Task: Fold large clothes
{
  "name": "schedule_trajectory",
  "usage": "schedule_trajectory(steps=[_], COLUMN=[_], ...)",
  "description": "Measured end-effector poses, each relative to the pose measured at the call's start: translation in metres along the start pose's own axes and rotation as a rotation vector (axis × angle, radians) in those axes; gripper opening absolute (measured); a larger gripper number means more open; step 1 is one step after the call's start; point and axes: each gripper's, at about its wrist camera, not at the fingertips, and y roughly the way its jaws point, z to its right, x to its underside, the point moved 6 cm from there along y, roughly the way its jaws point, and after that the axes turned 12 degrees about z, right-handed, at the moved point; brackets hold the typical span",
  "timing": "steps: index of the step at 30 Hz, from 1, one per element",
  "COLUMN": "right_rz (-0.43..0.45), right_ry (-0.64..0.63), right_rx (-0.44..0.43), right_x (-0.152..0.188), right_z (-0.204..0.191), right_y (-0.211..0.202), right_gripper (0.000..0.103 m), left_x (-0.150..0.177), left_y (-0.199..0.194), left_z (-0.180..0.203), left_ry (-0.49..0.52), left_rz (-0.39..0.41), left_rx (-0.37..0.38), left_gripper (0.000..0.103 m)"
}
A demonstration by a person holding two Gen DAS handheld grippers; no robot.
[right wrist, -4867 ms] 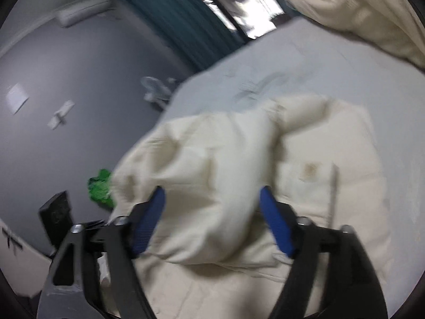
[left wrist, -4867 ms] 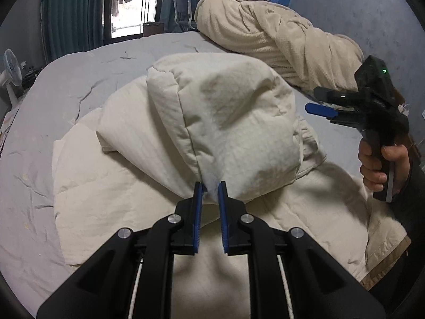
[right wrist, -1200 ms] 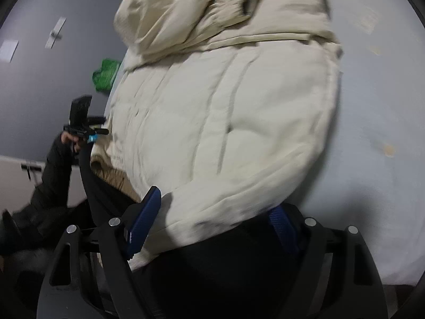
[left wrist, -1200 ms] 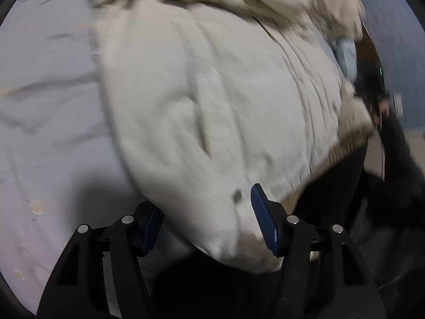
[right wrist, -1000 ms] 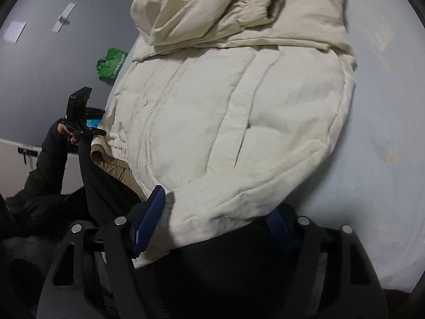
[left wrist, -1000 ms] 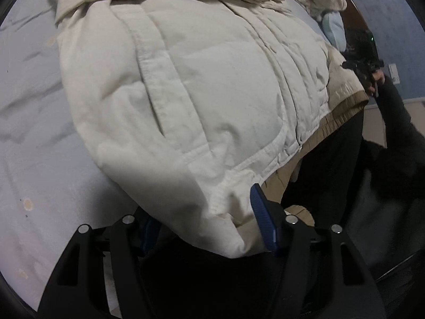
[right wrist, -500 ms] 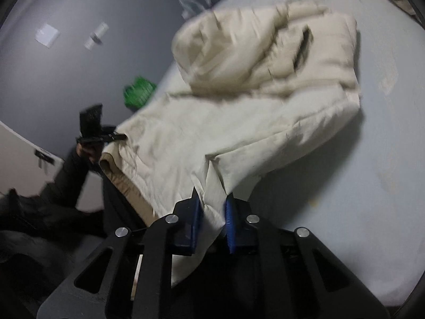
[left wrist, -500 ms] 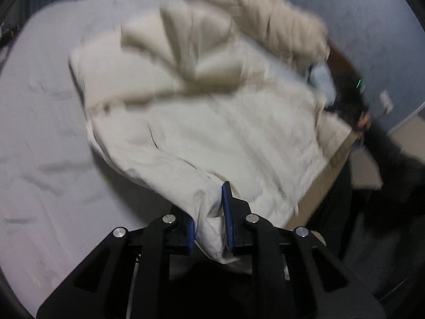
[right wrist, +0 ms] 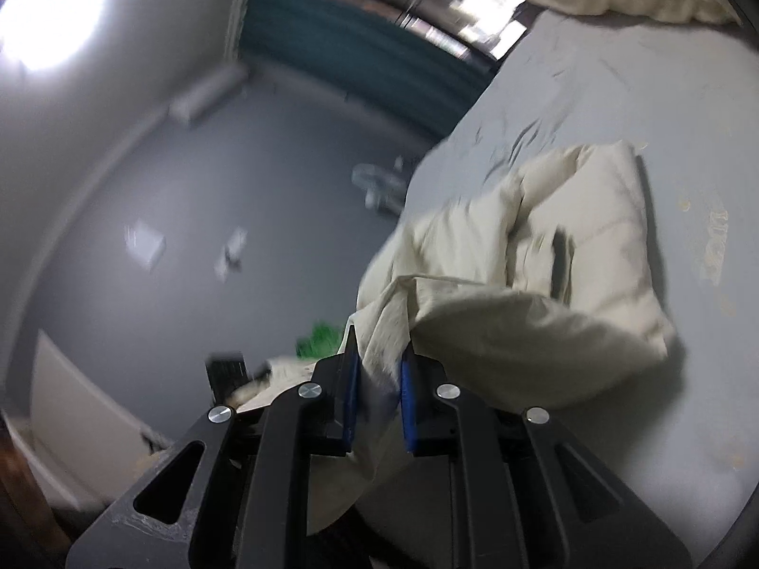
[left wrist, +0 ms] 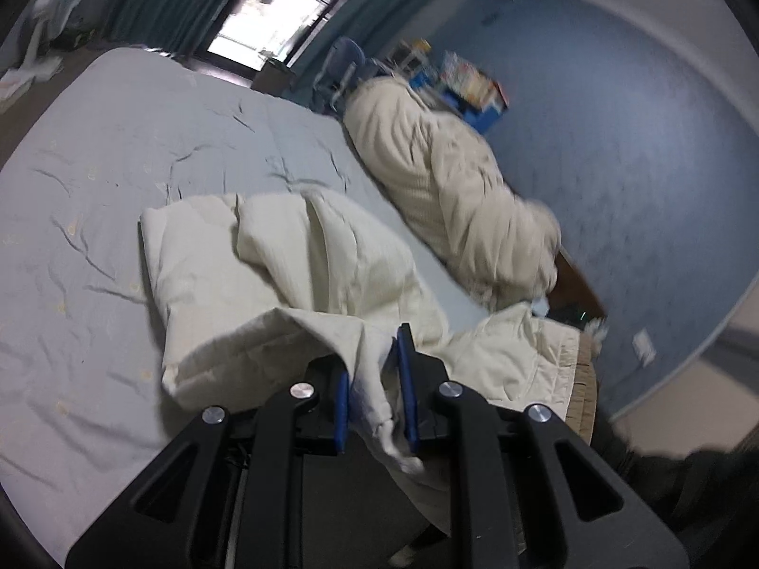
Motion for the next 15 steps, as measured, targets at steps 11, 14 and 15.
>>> schedule_trajectory(steps=[11,14,15], right_rz=[0.222,0.229,0.229], right_ry=[0.277,0.295,0.299], right_rx=[0.121,0.177,0.19], right_x=[-0.054,-0.06,-0.059], right_z=[0.083,0.105,0.111], right_y=[0.066,0.08,0.084], right_gripper=[0.014,0.014,0.014], left_x=[-0.052,-0.056,-0.058], left_y=[0.053,0.07,0.076], left_z=[-0.075,-0.097,-0.107], left_ry=[-0.232,-0.266,-0.283], left_rz=[0.148,0.175,0.184], left_rx=[-0.067,-0.088,-0.109], left_gripper=[0.015,0.015,0.015])
